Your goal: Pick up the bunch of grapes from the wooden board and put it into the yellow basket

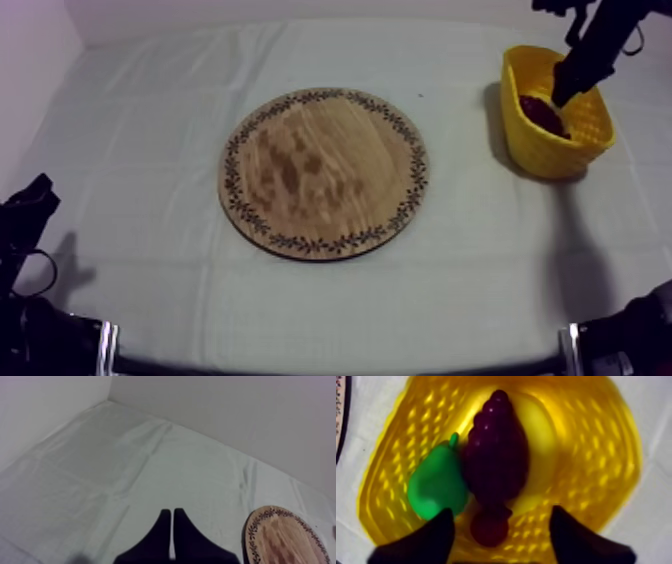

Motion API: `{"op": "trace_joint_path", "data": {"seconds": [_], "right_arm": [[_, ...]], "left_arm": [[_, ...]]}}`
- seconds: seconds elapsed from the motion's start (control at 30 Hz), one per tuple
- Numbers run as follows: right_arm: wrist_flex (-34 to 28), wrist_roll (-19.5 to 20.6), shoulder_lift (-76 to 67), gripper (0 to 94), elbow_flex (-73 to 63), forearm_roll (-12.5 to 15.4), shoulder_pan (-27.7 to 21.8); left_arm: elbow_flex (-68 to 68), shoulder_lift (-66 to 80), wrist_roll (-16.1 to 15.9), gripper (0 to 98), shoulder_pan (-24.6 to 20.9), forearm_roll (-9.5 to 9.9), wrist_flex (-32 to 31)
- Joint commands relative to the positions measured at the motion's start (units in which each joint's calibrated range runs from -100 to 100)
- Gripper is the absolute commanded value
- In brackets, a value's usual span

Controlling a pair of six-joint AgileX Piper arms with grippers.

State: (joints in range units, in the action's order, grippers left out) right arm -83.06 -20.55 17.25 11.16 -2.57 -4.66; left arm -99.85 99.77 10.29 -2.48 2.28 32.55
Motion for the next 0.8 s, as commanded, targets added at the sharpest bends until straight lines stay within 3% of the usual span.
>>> {"op": "trace_joint_path", "data": {"seconds": [0.0, 0.23, 0.37, 0.5, 0.63, 0.77], "right_arm": [[0.7, -0.3, -4.4, 37.2, 1.0, -0.1, -0.3], [5.7, -0.4, -19.8, 16.2, 9.2, -0.8, -0.6], [12.7, 1.9, -29.7, 5.4, 18.1, -1.9, -0.8], [20.8, 4.3, -39.4, 1.8, 28.4, -2.6, 0.1], [28.6, 9.7, -49.2, 0.6, 39.0, -3.3, 2.3], [38.0, 11.5, -59.2, 0.3, 50.6, 0.9, 3.0]], "left_arm": [[0.0, 0.0, 0.0, 0.0, 0.0, -0.01, 0.0], [0.0, 0.0, 0.0, 0.0, 0.0, -0.01, 0.0], [0.0, 0.0, 0.0, 0.0, 0.0, -0.01, 0.0], [0.0, 0.0, 0.0, 0.0, 0.0, -0.01, 0.0], [0.0, 0.0, 0.0, 0.0, 0.0, -0.01, 0.0], [0.0, 0.0, 0.0, 0.0, 0.0, -0.01, 0.0]]}}
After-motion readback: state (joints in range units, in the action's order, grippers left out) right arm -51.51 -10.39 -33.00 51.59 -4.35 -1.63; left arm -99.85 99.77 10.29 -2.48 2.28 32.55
